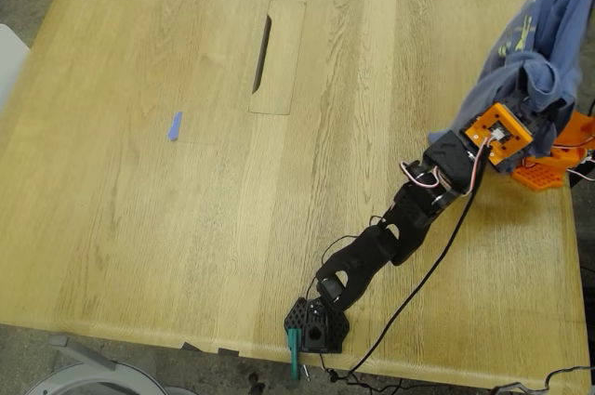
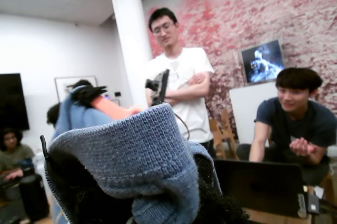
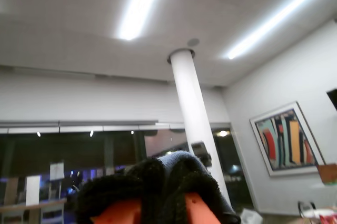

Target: Fold a T-shirt

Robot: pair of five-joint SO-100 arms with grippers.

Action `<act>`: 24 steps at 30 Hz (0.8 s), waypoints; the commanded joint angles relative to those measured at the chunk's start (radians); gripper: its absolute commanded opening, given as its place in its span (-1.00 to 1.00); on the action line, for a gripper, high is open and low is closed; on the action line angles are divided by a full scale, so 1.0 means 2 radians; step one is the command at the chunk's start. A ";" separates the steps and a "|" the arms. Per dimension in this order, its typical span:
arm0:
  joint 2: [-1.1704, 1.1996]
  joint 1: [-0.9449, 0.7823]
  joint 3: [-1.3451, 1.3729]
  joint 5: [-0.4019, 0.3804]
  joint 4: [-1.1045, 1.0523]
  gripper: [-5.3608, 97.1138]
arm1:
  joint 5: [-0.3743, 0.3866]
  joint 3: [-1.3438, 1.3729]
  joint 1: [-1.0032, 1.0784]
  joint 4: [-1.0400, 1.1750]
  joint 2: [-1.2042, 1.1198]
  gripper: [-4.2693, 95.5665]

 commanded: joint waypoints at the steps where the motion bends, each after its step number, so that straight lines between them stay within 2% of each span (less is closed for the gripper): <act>1: 0.024 0.000 -0.021 -0.004 0.009 -0.90 | 0.002 0.035 0.003 0.002 0.017 -0.88; 6: 0.027 -0.028 -0.021 -0.011 0.117 -0.90 | -0.002 0.109 -0.020 -0.004 0.044 -0.88; 19: 0.087 -0.104 -0.021 -0.019 0.520 -0.90 | -0.005 0.215 -0.065 -0.033 0.061 -0.88; 24: 0.096 -0.145 -0.021 -0.017 0.562 -0.90 | -0.005 0.254 -0.081 -0.035 0.065 -0.88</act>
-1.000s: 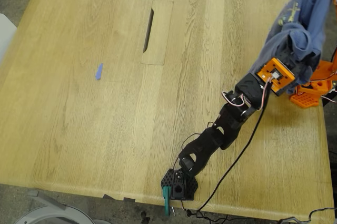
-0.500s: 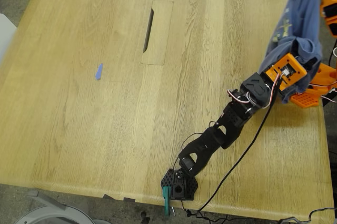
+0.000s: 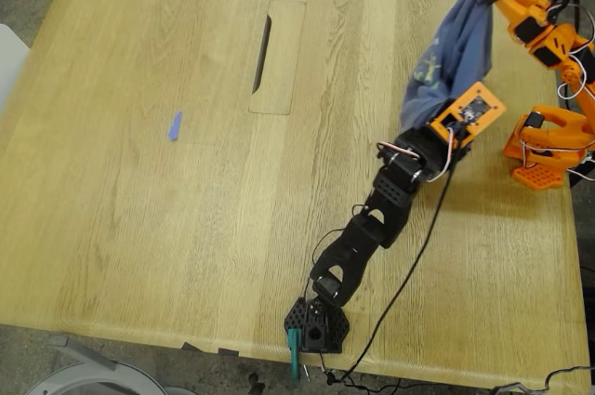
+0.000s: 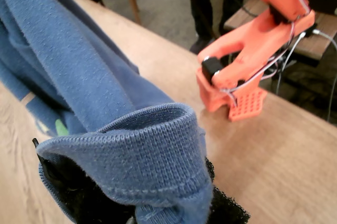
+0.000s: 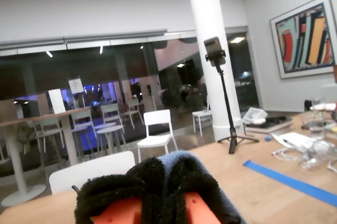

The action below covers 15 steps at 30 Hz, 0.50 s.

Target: Fold a T-shirt

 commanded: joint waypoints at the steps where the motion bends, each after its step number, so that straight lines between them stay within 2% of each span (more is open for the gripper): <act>1: 0.075 -0.024 -0.021 -0.001 0.020 -0.90 | -0.005 0.008 -0.007 -0.018 0.010 -0.88; 5: 0.074 -0.054 -0.014 0.002 0.024 -0.90 | -0.005 0.033 -0.017 -0.021 0.012 -0.89; 8: 0.107 -0.063 0.051 0.001 0.025 -0.90 | -0.004 0.040 -0.021 -0.019 0.012 -0.89; 15: 0.320 -0.079 0.396 0.000 0.017 -0.90 | -0.005 0.063 -0.028 -0.010 0.012 -0.89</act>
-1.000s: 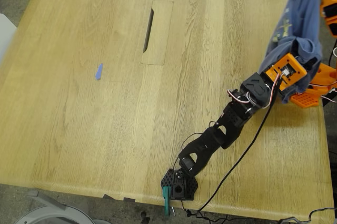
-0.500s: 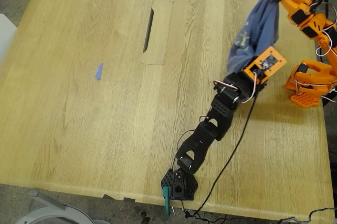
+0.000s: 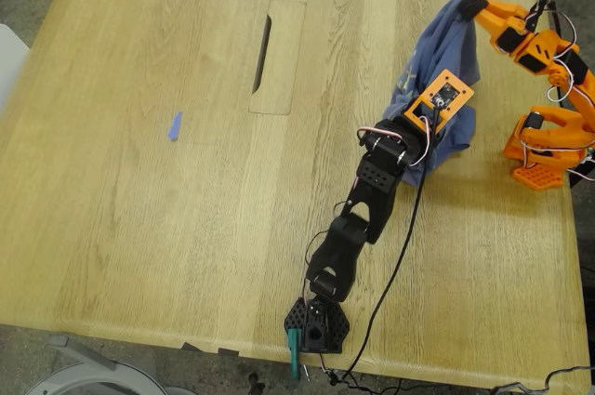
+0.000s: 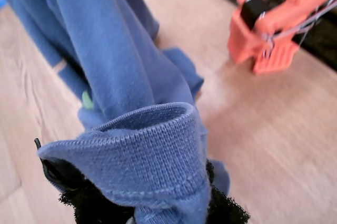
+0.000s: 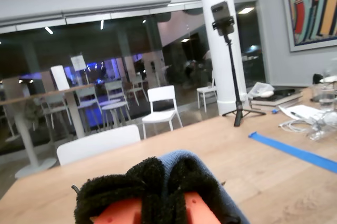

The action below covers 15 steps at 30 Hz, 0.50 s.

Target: Fold a T-shirt

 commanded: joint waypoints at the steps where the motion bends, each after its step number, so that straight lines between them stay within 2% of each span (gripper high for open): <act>1: 0.154 -0.012 0.111 0.000 -0.015 -0.90 | -0.005 0.006 -0.005 -0.002 0.012 -0.89; 6: 0.176 -0.058 0.154 0.008 -0.049 -0.90 | -0.005 0.042 -0.020 -0.020 -0.013 -0.89; 11: 0.285 -0.088 0.376 0.006 -0.155 -0.90 | -0.004 0.054 -0.028 -0.065 -0.061 -0.88; 15: 0.324 -0.095 0.497 0.002 -0.264 -0.90 | -0.002 0.085 -0.036 -0.100 -0.079 -0.88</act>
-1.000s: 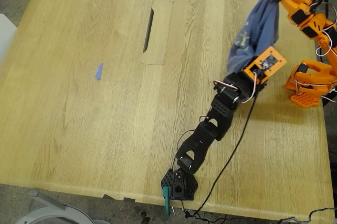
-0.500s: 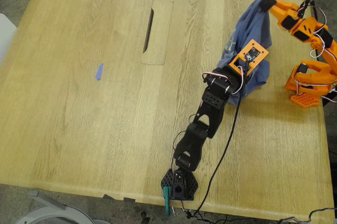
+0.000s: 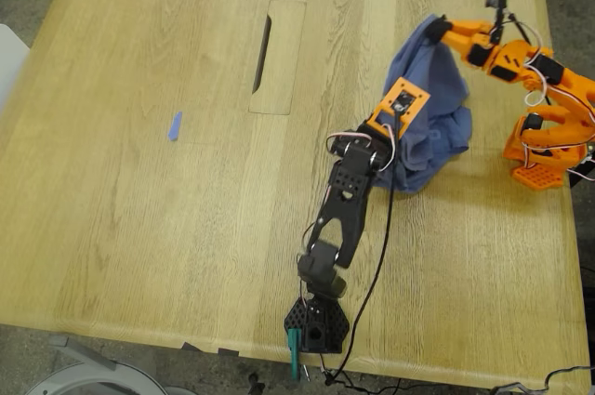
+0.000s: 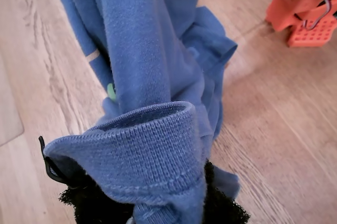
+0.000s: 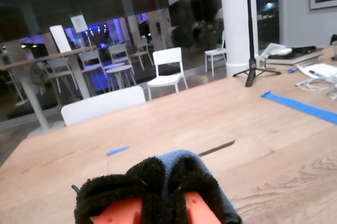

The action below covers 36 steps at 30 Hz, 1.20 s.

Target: Fold a T-shirt

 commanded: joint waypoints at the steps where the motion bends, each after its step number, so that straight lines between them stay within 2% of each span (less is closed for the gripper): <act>1: 0.084 -0.013 0.077 -0.003 -0.105 -0.90 | -0.002 0.011 -0.004 -0.039 -0.008 -0.88; 5: 0.081 -0.037 0.131 -0.003 -0.217 -0.90 | -0.002 0.044 -0.008 -0.143 -0.063 -0.88; 11: 0.077 -0.065 0.183 -0.002 -0.300 -0.90 | 0.002 0.070 -0.002 -0.318 -0.200 -0.87; 17: 0.104 -0.107 0.268 -0.001 -0.384 -0.90 | 0.006 0.025 0.016 -0.403 -0.341 -0.85; 24: 0.103 -0.153 0.328 -0.002 -0.478 -0.90 | 0.005 -0.180 0.040 -0.411 -0.534 -0.84; 32: 0.095 -0.187 0.359 -0.002 -0.548 -0.90 | 0.009 -0.297 0.054 -0.381 -0.644 -0.84; 36: 0.078 -0.205 0.371 -0.001 -0.597 -0.90 | 0.008 -0.402 0.057 -0.364 -0.716 -0.84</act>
